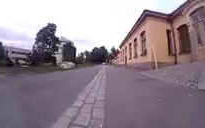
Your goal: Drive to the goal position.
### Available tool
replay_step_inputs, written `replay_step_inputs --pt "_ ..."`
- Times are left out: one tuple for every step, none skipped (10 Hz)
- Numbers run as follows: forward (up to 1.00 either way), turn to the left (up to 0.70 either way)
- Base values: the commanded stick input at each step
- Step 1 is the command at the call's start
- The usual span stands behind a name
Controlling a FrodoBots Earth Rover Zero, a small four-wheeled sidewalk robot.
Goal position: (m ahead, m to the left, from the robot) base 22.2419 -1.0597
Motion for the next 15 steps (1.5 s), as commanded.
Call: replay_step_inputs --pt "0.45 -0.27" --pt "0.45 -0.27" --pt "0.45 -0.19" --pt "0.45 0.0" --pt "0.45 0.0" --pt "0.45 0.0" --pt "0.45 0.0" --pt "0.45 0.0" --pt "0.45 0.0" --pt "0.45 0.0" --pt "0.45 0.0" --pt "0.45 0.0" --pt "0.45 0.0" --pt "0.45 0.0" --pt "0.45 0.0"
